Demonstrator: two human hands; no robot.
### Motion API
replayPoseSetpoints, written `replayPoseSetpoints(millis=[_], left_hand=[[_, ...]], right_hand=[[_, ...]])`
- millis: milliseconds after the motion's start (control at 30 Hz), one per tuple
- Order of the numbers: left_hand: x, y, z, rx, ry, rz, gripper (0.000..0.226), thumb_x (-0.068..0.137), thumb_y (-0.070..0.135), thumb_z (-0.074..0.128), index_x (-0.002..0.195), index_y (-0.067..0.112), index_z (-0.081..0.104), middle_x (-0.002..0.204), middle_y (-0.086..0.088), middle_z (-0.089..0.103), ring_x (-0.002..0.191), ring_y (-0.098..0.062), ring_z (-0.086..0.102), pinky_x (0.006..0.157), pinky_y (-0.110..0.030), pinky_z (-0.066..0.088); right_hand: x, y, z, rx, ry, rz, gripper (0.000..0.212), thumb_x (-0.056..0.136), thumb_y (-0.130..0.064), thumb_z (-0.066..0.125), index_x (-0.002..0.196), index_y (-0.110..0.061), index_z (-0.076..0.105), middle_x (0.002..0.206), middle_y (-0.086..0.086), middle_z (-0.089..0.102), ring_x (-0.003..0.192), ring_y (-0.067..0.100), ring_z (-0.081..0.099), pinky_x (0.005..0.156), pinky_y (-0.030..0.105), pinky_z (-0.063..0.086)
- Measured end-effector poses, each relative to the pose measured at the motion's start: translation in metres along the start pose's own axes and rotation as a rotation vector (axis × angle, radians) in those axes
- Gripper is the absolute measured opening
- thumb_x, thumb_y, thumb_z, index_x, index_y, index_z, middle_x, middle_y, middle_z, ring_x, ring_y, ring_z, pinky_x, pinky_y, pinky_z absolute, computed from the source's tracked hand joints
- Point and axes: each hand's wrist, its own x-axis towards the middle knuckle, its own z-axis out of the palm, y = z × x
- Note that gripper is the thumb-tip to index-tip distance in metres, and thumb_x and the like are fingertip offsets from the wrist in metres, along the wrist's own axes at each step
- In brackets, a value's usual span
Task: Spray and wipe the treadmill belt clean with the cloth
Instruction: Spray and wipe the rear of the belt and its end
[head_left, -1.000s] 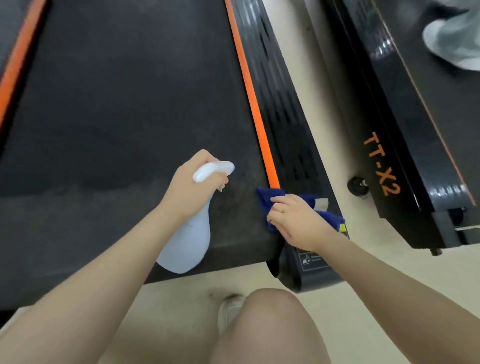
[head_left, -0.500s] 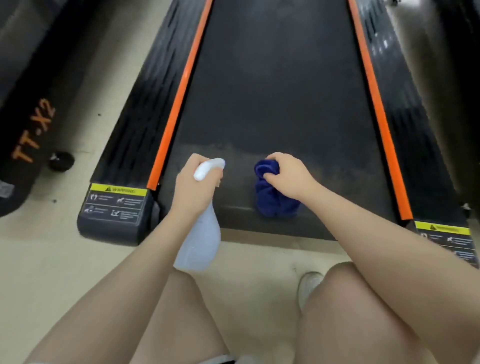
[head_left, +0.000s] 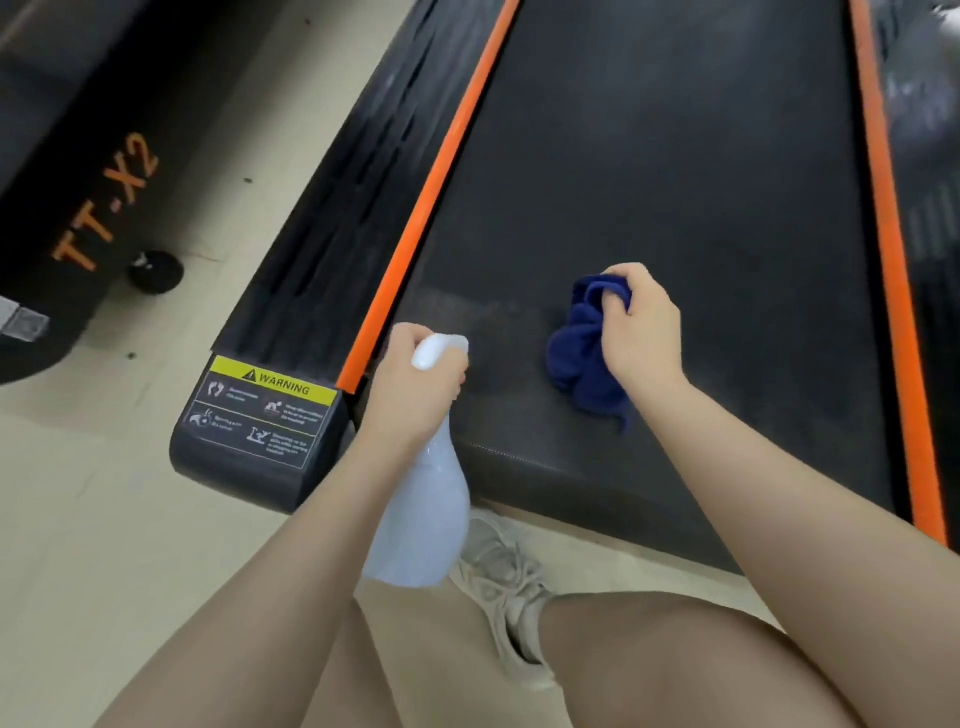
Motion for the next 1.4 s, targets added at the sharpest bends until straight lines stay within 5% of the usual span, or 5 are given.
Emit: replayPoseSetpoints(millis=[267,567,767,967,1400], left_hand=[[0.009,0.012,0.000,0.008,0.097,0.013,0.020,0.082,0.028,0.058,0.096,0.016,0.051,0.080,-0.006,0.063,0.076,-0.022,0.060,0.068,-0.036,0.048],[0.030,-0.004,-0.044,0.154,0.213,0.055,0.022,0.092,0.030,0.054,0.112,0.023,0.051,0.092,0.012,0.056,0.100,-0.023,0.053,0.076,-0.032,0.042],[0.029,-0.017,-0.047,0.191,0.215,-0.015,0.022,0.090,0.041,0.050,0.107,0.029,0.049,0.085,0.020,0.048,0.107,-0.024,0.046,0.087,-0.036,0.038],[0.028,-0.025,-0.048,0.189,0.255,0.073,0.041,0.074,0.041,0.045,0.105,0.020,0.060,0.100,0.001,0.062,0.100,-0.027,0.056,0.084,-0.038,0.046],[0.014,-0.033,-0.063,0.248,0.221,0.120,0.039,0.072,0.030,0.043,0.101,0.011,0.061,0.102,-0.004,0.061,0.095,-0.025,0.053,0.078,-0.035,0.043]], right_hand=[[0.001,-0.002,0.036,-0.002,-0.052,-0.148,0.032,0.092,-0.014,0.051,0.124,-0.013,0.055,0.124,0.007,0.050,0.109,0.015,0.048,0.085,0.010,0.027],[0.034,-0.009,0.119,-0.597,-0.465,-0.950,0.050,0.075,-0.013,0.073,0.122,-0.002,0.060,0.134,0.028,0.047,0.125,0.043,0.044,0.102,0.049,0.039],[0.040,-0.021,0.131,-0.506,-0.191,-0.382,0.059,0.095,-0.029,0.049,0.145,-0.007,0.028,0.141,0.016,0.038,0.133,0.031,0.030,0.110,0.035,0.021],[0.013,-0.009,0.120,-0.395,-0.448,-0.923,0.032,0.069,-0.004,0.064,0.101,0.003,0.067,0.108,0.020,0.065,0.102,0.039,0.061,0.090,0.046,0.047],[0.008,-0.035,0.147,-0.508,-0.264,-0.920,0.026,0.073,-0.017,0.053,0.091,-0.013,0.072,0.089,0.010,0.062,0.068,0.032,0.054,0.059,0.034,0.041]])
